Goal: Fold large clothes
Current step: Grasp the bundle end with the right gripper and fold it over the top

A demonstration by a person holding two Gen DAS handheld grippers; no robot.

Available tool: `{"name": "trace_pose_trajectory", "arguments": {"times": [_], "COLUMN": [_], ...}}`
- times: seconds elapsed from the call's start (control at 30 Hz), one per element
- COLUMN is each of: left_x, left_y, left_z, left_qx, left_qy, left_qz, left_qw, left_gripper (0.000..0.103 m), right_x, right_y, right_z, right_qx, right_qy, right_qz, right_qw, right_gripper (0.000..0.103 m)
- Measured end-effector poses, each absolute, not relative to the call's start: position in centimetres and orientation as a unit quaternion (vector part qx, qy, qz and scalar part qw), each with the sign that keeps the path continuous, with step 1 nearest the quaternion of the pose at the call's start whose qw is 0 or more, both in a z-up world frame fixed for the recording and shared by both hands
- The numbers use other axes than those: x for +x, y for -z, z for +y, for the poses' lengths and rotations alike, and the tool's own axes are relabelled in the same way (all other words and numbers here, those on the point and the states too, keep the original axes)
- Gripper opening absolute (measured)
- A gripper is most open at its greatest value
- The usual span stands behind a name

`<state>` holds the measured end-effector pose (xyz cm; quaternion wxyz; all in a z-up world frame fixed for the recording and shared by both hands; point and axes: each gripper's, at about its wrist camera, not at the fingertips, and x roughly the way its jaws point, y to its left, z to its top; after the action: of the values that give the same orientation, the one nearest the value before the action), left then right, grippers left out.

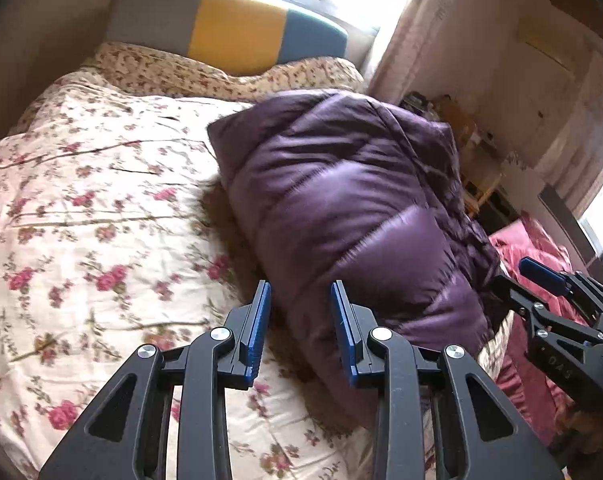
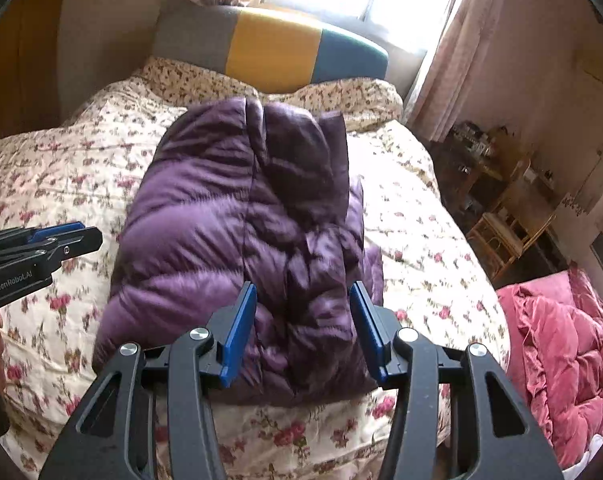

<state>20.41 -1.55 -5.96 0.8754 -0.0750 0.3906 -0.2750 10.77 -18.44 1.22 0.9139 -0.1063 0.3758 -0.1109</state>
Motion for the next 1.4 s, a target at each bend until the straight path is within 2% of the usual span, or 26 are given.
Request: {"name": "trace_pose_trajectory", "arguments": {"times": [0.2,0.47,0.7,0.9,1.4], "left_x": [22.5,26.1,28.7,30.0,30.0], "left_y": [5.0,3.8,3.5,4.1,7.2], "left_z": [-1.1,-2.5,-3.8,-5.9,-11.5], "left_qx": [-0.073,-0.071,-0.068,-0.055,-0.012], "left_qy": [0.253,0.239,0.233,0.244,0.265], "left_qz": [0.382,0.380,0.384,0.391,0.398], "left_qw": [0.886,0.891,0.891,0.886,0.878], "left_gripper": [0.031,0.031,0.031,0.031,0.031], "right_x": [13.7,19.4,23.4,24.6,23.7], "right_y": [-1.7,-1.9,0.1,2.7,7.3], "right_z": [-18.5,-19.3,-21.7,-23.6,-28.2], "right_qx": [-0.125,-0.122,-0.103,-0.097,-0.034], "right_qy": [0.131,0.167,0.188,0.188,0.179], "right_qz": [0.363,0.358,0.383,0.413,0.441], "right_qw": [0.914,0.911,0.899,0.886,0.879], "right_gripper": [0.046,0.039,0.027,0.020,0.019]}}
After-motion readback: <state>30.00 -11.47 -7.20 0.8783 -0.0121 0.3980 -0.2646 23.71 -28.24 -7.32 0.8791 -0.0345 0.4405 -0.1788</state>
